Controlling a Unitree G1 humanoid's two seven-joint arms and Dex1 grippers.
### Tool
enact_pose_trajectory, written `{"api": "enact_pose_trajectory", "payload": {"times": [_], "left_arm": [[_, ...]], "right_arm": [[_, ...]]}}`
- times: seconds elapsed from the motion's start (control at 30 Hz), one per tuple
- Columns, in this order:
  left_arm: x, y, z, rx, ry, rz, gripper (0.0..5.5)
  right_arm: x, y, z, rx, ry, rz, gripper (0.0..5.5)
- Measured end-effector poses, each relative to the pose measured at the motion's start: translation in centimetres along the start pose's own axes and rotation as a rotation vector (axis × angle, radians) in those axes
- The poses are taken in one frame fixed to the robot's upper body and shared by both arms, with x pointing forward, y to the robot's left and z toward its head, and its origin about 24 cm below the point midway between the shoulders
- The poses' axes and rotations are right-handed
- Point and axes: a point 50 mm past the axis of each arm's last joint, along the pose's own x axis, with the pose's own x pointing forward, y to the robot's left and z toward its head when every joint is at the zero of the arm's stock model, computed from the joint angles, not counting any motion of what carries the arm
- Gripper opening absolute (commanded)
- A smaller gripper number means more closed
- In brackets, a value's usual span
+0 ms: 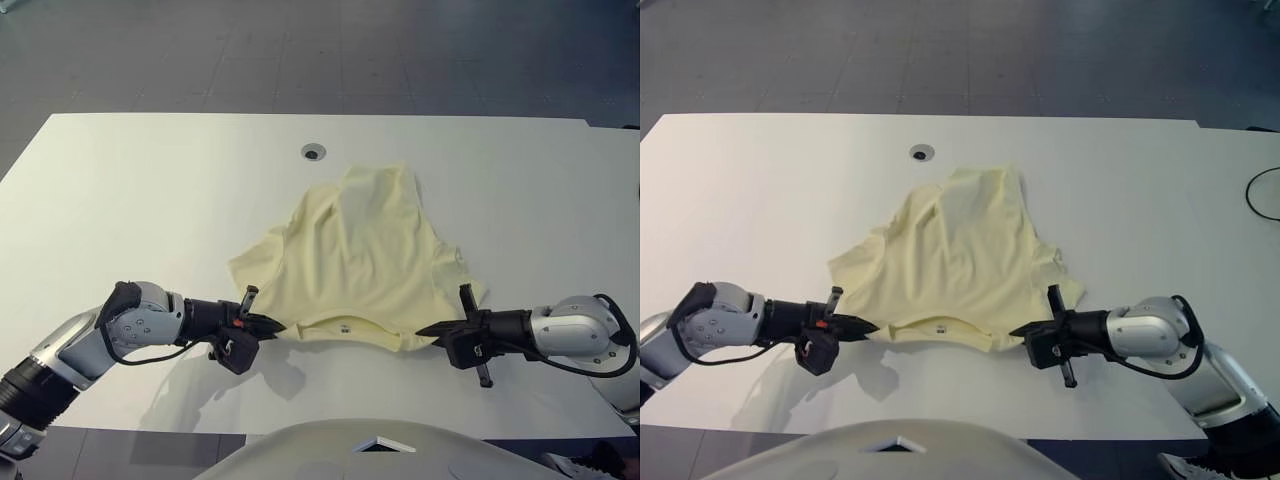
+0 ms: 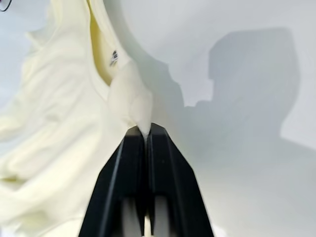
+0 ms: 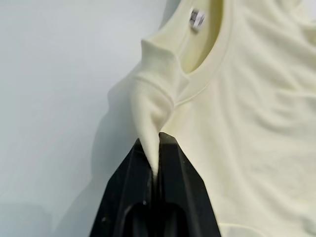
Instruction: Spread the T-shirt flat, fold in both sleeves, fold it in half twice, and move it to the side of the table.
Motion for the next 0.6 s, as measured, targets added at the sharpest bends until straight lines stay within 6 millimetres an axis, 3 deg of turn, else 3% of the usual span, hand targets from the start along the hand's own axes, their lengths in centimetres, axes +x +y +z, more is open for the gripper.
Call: {"api": "enact_pose_trajectory", "payload": {"times": [0.4, 0.53, 0.6], "left_arm": [[0.4, -2.1, 2.5, -0.102, -0.067, -0.114, 0.00], [0.2, -3.0, 2.9, -0.137, -0.065, -0.143, 0.00], [0.0, -3.0, 3.1, -0.135, -0.059, -0.138, 0.37]], "right_arm": [[-0.7, 2.4, 0.9, 0.046, -0.019, 0.132, 0.02], [-0.8, 3.0, 1.7, 0.060, -0.057, 0.163, 0.67], [-1.0, 2.9, 1.7, 0.059, -0.053, 0.155, 0.98]]}}
